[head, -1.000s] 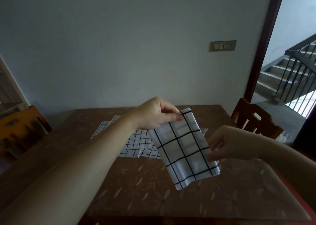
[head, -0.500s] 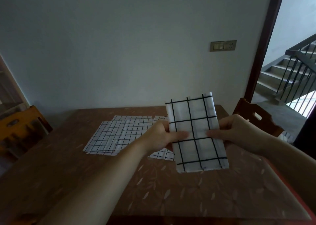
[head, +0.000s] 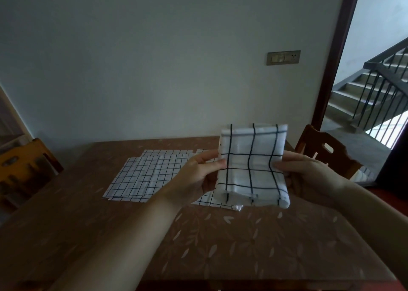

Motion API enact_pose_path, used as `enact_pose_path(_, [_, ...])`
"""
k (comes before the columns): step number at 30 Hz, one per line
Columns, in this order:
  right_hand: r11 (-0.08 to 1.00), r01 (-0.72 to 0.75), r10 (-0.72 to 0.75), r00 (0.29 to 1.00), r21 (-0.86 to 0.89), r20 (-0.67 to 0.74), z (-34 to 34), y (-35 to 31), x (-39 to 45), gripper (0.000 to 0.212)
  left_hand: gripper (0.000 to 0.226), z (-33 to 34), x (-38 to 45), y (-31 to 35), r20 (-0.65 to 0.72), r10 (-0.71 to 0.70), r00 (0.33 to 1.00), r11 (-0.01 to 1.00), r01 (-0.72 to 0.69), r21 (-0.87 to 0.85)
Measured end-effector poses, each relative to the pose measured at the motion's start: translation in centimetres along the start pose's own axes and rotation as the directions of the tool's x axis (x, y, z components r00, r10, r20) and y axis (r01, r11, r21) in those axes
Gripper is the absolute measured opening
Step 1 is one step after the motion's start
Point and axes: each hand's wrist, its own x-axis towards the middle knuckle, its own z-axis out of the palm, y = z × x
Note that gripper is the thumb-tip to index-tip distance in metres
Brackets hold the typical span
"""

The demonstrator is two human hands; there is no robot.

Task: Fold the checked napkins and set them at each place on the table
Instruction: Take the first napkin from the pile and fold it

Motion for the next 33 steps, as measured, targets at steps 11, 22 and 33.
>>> enact_pose_path(11, [0.870,0.232,-0.296,0.951,-0.435,-0.085,-0.4,-0.2,0.1,0.056,0.051,0.7,-0.1,0.3,0.015,-0.214,0.977,0.977,0.214,0.019])
enact_pose_path(22, [0.982,0.132,-0.146,0.985,-0.137,-0.095,-1.4,0.6,0.4,0.028,0.016,1.5,1.1,-0.8,-0.034,0.001,0.999,0.961,0.008,0.277])
enact_pose_path(33, [0.877,0.005,-0.067,0.991,-0.481,-0.112,-0.5,1.5,0.5,0.023,0.015,1.4,2.2,-2.0,-0.140,0.142,0.980,0.954,-0.097,0.283])
